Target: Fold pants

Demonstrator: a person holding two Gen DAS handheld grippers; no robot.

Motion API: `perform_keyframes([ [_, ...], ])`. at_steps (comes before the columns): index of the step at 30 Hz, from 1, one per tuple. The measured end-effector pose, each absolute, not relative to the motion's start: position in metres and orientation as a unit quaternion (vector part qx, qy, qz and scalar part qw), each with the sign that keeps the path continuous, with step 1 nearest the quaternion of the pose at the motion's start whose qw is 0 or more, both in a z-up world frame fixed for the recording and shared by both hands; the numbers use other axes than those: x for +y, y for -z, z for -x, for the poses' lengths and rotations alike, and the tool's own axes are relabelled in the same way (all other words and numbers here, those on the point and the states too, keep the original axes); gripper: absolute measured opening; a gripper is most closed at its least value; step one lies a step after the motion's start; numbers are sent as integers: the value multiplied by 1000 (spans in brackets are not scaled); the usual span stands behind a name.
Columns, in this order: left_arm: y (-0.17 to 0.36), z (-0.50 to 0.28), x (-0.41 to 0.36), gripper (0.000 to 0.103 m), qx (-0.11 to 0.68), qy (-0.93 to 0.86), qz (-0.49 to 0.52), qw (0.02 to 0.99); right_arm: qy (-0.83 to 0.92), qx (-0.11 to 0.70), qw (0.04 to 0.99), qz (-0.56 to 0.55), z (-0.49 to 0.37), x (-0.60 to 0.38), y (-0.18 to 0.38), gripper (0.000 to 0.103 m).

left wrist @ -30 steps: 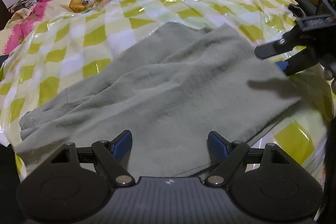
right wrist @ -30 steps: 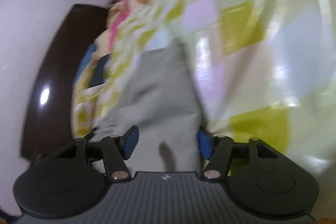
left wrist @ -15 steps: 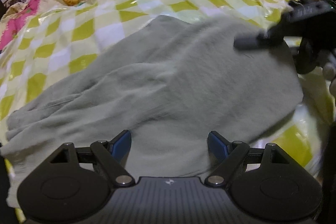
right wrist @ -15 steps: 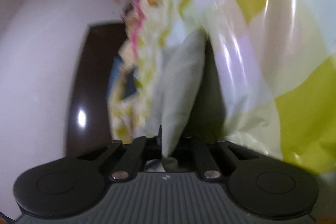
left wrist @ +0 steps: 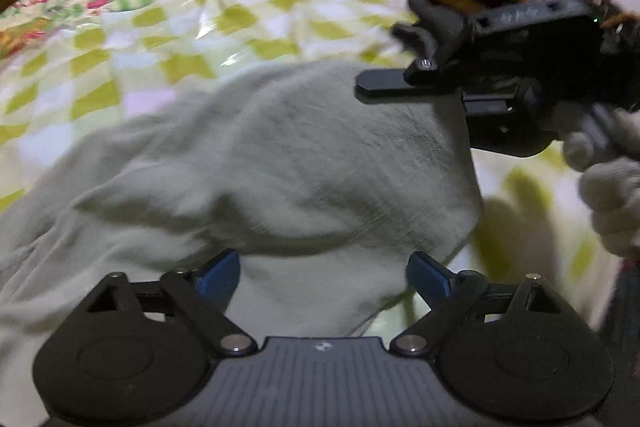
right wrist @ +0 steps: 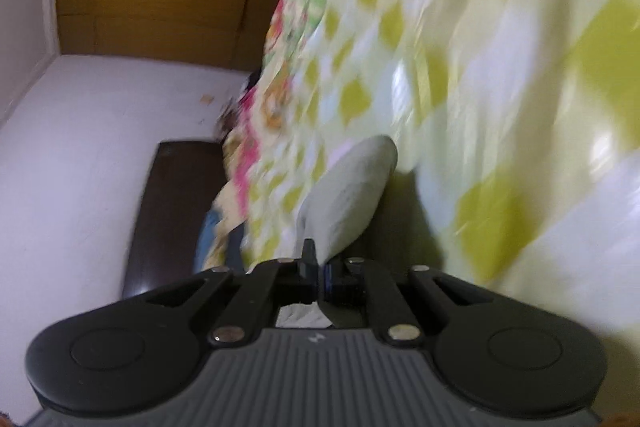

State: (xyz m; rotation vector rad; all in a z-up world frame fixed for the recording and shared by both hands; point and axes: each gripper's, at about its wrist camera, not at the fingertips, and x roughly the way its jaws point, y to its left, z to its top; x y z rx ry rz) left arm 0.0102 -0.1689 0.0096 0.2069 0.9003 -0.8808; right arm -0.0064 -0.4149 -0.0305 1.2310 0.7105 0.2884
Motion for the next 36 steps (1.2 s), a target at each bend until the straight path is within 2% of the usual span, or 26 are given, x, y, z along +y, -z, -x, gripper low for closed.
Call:
perform_keyframes([
  [7,-24,-6,-80,103,431,338,-64,834,-143,336,771,-521,2,-386,-6,6],
  [15,-25,8,10,103,425,285,-8,859,-227,380,807,-391,-55,-243,-62,6],
  [22,-19,15,38,103,414,292,42,861,-249,470,800,-276,-95,-112,-24,6],
  [25,-15,17,42,101,424,284,24,859,-261,498,797,-221,-87,-83,-14,7],
  [30,-18,22,46,101,429,299,15,852,-284,527,782,-174,-84,-67,-12,14],
  [33,-20,29,60,101,438,302,32,846,-311,524,775,-167,-81,-63,-16,23],
  [35,-21,32,66,101,444,294,35,846,-324,532,764,-169,-75,-59,-16,43],
  [36,-21,34,69,101,444,287,35,848,-328,530,764,-166,-71,-58,-15,44],
])
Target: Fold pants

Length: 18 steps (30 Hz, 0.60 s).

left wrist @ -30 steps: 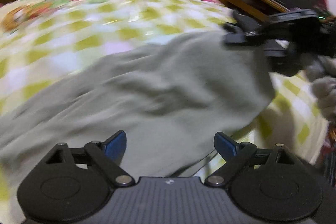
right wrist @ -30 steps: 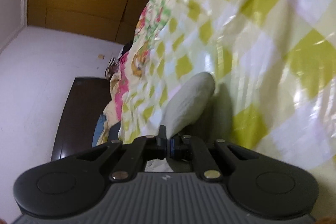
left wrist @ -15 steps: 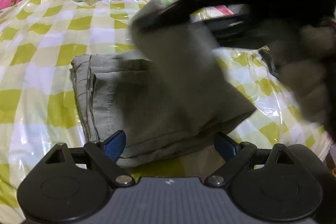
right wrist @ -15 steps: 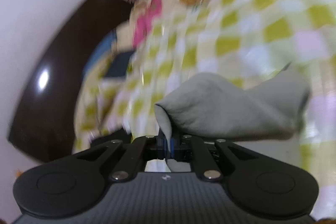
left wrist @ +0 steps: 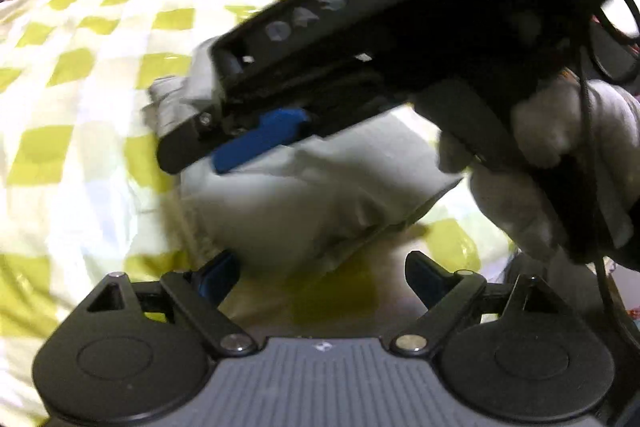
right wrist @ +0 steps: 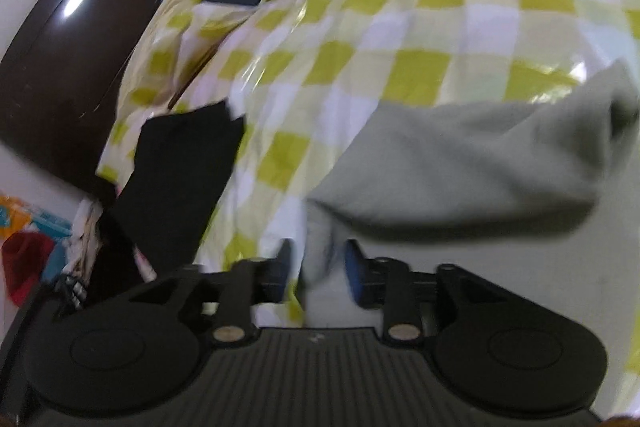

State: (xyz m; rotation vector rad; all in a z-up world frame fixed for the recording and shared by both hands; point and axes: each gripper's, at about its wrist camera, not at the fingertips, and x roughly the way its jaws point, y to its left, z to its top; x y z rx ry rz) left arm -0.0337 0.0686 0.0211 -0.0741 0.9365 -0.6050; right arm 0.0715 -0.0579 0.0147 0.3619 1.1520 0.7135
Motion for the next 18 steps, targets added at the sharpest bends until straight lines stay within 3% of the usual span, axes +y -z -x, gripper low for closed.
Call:
perform_keyframes([
  [13,-43,47,85,101,445,256,21,858,-297,512,790,-161,-59,-104,-28,50],
  [18,-67,50,87,102,388,264,41,882,-272,516,795,-165,-69,-120,-19,52],
])
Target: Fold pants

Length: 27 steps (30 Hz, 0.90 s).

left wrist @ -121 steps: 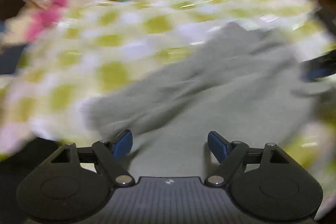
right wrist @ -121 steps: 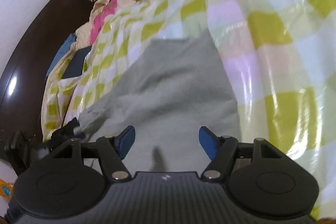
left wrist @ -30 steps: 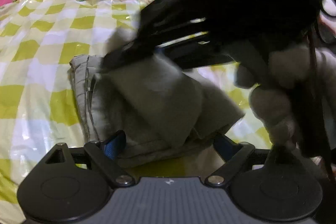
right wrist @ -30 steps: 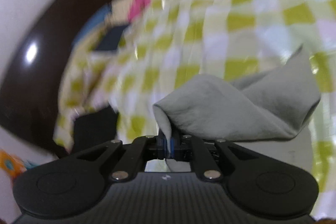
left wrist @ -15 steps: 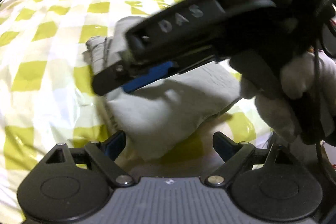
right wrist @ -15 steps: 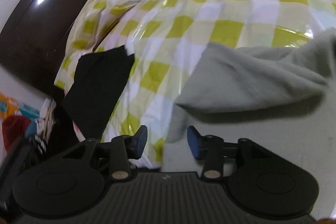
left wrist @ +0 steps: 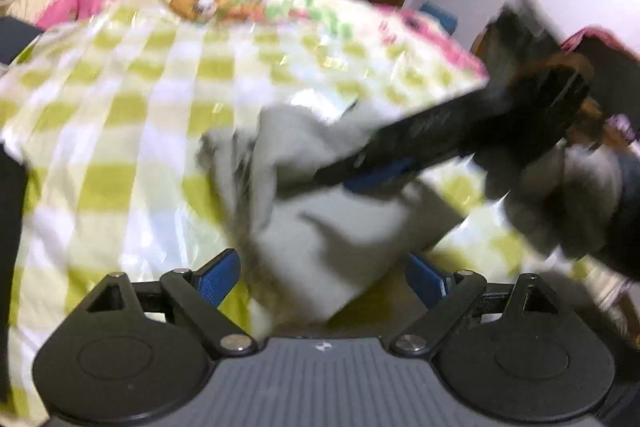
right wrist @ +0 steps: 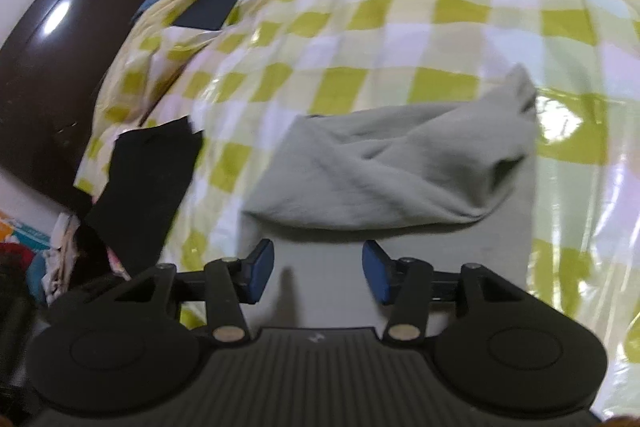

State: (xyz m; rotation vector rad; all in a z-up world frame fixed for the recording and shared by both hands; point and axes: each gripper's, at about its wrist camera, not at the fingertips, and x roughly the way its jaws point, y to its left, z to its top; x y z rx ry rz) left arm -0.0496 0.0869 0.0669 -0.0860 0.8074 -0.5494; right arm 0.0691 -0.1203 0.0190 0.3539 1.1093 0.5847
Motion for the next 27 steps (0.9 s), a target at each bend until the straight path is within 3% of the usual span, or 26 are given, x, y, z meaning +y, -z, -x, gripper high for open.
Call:
perform_keyframes([
  [10,-30,11,39,102,409,303,3,860,-294,486,818,-92,-142,-89,-35,52],
  [13,-18,6,40,102,429,297,10,853,-299,477,822,-91,-180,-67,-28,60],
  [16,-22,10,40,102,428,295,6,854,-293,484,818,-105,-197,-56,-17,59],
  [23,-52,12,59,102,373,282,38,883,-264,414,861,-130,-125,-132,-53,60],
  [27,-54,-12,46,103,344,273,14,899,-227,430,860,-155,-86,-170,-43,64],
])
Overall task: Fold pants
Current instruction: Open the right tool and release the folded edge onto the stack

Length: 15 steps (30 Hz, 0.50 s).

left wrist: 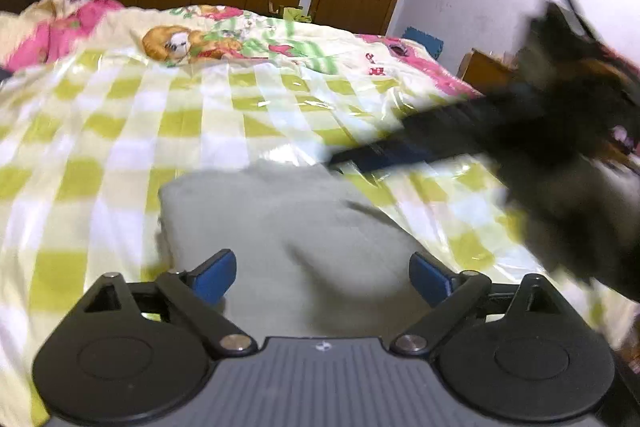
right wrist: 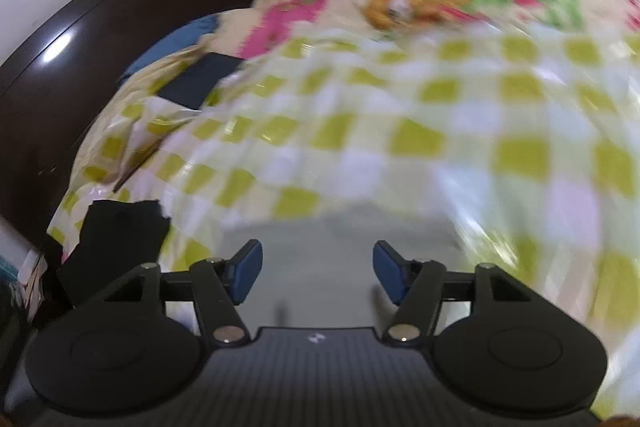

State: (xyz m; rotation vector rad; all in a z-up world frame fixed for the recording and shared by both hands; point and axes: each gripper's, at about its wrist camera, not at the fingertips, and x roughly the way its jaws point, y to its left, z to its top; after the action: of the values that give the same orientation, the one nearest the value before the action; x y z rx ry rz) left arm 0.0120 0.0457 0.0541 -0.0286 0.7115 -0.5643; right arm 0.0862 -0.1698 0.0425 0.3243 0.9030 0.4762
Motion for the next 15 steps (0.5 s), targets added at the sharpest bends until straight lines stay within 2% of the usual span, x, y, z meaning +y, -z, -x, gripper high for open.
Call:
perform_keyframes([
  [3,-36,-32,35,103,362,256,-22,896,-207,448,851,-180,-67,-184,-20,64],
  [10,1,-56,42,103,426,208,-30,880,-187,484,820,-243,-29,-193,28,64],
  [15,-24,-43,38,103,407,199,-38,891,-194,463,833,-234,-21,-190,10,64],
])
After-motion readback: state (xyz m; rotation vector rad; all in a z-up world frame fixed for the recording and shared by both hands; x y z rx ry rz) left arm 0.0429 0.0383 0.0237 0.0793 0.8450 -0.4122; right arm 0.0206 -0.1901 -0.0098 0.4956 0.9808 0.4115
